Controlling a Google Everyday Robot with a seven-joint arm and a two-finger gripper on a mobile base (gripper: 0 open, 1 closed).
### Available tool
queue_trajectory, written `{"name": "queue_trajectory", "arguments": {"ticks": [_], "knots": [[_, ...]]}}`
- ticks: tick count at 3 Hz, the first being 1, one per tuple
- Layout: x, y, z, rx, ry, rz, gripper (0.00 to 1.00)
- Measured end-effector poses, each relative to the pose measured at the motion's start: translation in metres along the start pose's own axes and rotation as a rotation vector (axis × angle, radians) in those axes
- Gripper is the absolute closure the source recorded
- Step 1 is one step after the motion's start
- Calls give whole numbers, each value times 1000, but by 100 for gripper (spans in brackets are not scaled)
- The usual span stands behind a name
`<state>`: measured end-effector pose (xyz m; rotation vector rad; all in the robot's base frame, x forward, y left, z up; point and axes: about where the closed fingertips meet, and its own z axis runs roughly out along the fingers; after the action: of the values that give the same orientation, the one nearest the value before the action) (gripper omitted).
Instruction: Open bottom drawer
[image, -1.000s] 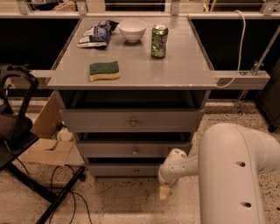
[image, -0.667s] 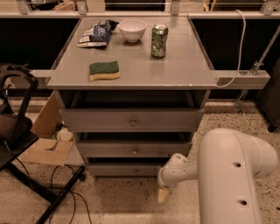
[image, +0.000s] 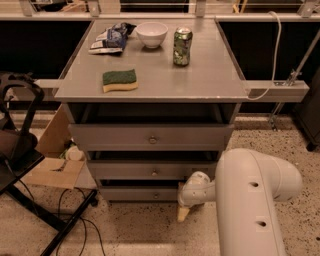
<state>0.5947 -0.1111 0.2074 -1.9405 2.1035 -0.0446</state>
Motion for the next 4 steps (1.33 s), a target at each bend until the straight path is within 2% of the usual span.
{"name": "queue_trajectory", "arguments": {"ticks": [1, 2, 3, 4], "knots": [[-1, -17, 30, 12, 62, 2, 0], [-3, -23, 64, 17, 113, 48, 0], [-4, -27, 82, 20, 160, 70, 14], [12, -16, 80, -8, 222, 83, 37]]}}
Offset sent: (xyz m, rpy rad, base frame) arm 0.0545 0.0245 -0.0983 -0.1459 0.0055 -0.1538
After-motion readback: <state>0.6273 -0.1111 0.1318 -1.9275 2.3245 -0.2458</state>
